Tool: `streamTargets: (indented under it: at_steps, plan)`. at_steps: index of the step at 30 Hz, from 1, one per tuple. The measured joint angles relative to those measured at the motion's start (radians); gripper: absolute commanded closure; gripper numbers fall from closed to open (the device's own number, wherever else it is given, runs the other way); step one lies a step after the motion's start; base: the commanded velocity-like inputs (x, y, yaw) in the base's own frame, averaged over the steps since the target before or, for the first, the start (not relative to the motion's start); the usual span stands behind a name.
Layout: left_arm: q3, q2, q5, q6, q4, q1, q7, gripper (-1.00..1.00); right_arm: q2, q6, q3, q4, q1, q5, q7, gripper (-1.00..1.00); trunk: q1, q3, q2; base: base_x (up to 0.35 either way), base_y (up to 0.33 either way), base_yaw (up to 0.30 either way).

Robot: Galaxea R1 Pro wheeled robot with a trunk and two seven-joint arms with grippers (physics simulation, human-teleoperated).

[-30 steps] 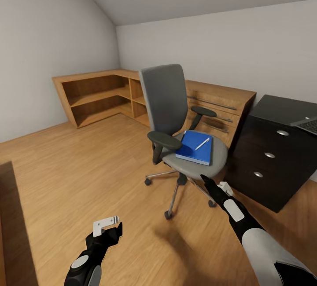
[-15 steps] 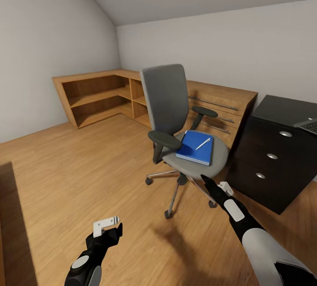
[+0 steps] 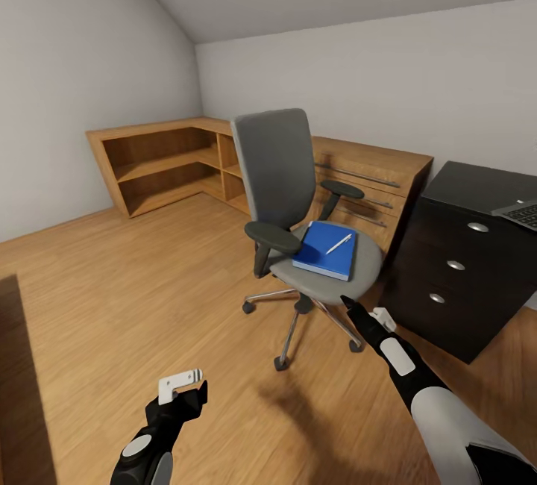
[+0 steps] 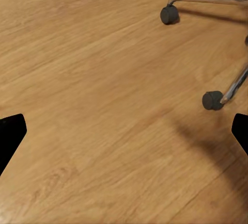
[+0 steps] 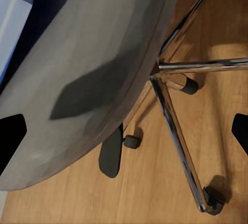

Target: In the bedroom, organize the workspace by keeping the computer under the desk, ensuring the monitor is on the desk, placing the keyboard on the desk next to the monitor, placing the mouse on the desk next to the keyboard, moving the folder from the swivel chair onto the desk next to the mouse, stacking the notebook on top of the folder with the pen on top of the notebook, and positioning the swivel chair next to the desk.

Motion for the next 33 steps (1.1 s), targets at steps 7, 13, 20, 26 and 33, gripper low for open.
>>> streamTargets:
  at_steps: [7,13,20,26,33]
  plan:
    - [0.0,0.0,0.0,0.0,0.0,-0.001,0.001,-1.0,-0.001,0.0,-0.001,0.0,0.0,0.0,0.001,-1.0,0.0,0.0,0.0,0.0,0.0,-0.001]
    - [0.001,0.0,-0.001,0.0,0.0,0.0,0.001,-1.0,-0.003,0.0,-0.001,0.0,0.0,0.0,0.002,-1.0,0.0,0.002,0.0,0.0,0.0,-0.171]
    - [0.002,0.0,-0.001,0.0,0.0,0.0,0.002,-1.0,-0.003,-0.001,-0.001,0.0,0.0,0.0,0.002,-1.0,0.0,0.007,0.0,0.0,0.0,-0.224]
    - [0.002,0.0,-0.001,0.0,0.0,0.0,0.002,-1.0,-0.003,-0.001,-0.001,-0.001,0.0,0.0,0.007,-1.0,0.0,0.011,0.0,0.0,0.0,-0.233]
    - [0.002,0.0,-0.002,0.0,-0.001,0.0,0.003,-1.0,-0.003,-0.003,-0.001,-0.002,0.0,0.002,0.022,-1.0,0.0,0.017,0.0,0.0,0.0,-0.212]
